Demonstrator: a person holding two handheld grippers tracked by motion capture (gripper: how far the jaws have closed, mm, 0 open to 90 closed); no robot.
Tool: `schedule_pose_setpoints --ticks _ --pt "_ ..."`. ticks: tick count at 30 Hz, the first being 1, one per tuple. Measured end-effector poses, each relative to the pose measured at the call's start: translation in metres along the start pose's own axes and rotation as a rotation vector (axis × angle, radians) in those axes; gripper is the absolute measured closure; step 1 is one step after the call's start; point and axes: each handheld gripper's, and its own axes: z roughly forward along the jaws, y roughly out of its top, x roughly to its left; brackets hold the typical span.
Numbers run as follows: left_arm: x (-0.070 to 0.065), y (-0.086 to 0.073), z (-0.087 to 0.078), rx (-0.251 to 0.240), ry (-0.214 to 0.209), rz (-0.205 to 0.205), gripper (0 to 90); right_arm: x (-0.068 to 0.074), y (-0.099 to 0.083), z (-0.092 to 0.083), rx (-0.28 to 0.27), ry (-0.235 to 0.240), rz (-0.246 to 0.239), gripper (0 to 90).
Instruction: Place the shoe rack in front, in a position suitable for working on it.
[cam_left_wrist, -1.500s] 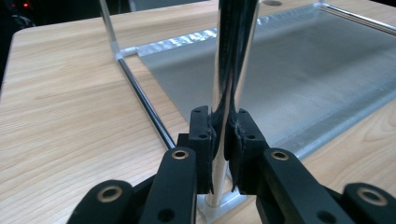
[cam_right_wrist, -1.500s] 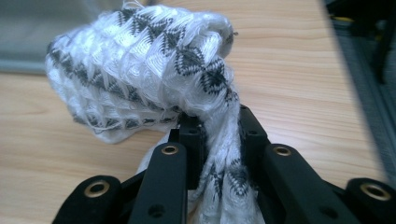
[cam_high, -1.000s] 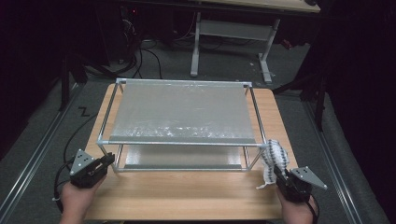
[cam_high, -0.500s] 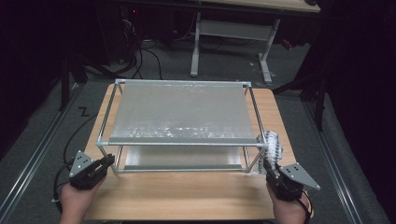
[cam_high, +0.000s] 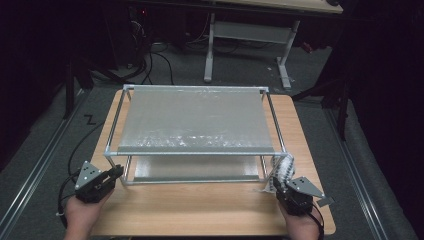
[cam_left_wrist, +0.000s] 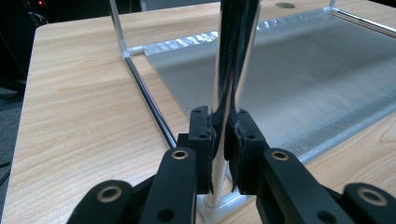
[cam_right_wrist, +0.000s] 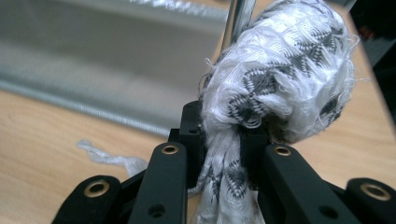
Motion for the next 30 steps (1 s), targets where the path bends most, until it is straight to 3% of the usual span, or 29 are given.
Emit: schedule_pose_setpoints --ticks 8,16,23,30 --pt "0.0 0.001 0.001 0.002 0.001 0.003 80.7 -0.005 -0.019 0.025 0.106 0.049 0.038 77.0" --pt "0.0 0.0 0.001 -0.002 0.002 -0.002 80.6 -0.012 -0.03 0.038 0.175 0.07 0.08 76.8" --pt "0.0 0.0 0.001 -0.006 0.002 -0.004 80.6 -0.014 -0.031 0.038 0.171 0.072 0.086 76.8" --pt "0.0 0.0 0.001 -0.005 0.0 0.0 80.7 -0.014 -0.024 0.029 0.118 0.058 0.064 76.5"
